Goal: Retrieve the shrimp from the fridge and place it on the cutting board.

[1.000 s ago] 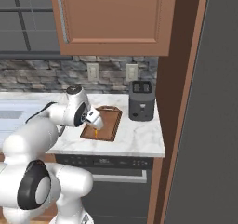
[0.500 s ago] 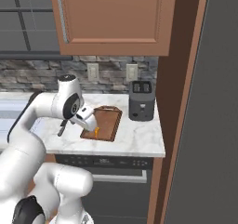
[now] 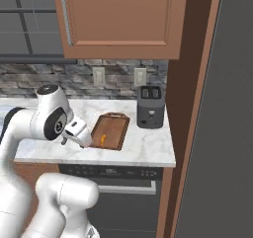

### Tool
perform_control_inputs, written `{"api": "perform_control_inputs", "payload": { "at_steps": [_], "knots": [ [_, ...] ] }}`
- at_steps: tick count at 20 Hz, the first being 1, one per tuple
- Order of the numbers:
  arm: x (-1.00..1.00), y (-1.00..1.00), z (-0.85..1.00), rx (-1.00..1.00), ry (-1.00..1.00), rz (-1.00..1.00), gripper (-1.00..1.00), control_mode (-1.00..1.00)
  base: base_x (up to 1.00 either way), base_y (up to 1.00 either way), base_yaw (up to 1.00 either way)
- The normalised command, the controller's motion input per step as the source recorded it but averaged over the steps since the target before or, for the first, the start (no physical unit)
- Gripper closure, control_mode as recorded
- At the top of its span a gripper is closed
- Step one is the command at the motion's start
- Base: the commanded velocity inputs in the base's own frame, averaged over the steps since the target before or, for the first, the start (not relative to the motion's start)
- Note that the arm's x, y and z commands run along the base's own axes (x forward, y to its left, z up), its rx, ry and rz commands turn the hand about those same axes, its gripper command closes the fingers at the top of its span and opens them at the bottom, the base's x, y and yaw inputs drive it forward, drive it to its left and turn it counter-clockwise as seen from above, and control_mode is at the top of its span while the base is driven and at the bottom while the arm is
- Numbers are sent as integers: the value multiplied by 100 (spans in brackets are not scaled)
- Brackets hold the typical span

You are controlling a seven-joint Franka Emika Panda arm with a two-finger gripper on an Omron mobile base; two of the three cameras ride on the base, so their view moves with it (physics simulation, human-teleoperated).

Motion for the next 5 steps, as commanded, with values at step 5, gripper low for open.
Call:
{"api": "perform_control_inputs", "payload": {
  "at_steps": [5],
  "knots": [
    [-30, 1, 2, -10, -15, 4, -100, -100, 0, 0, 0]
  ]
}}
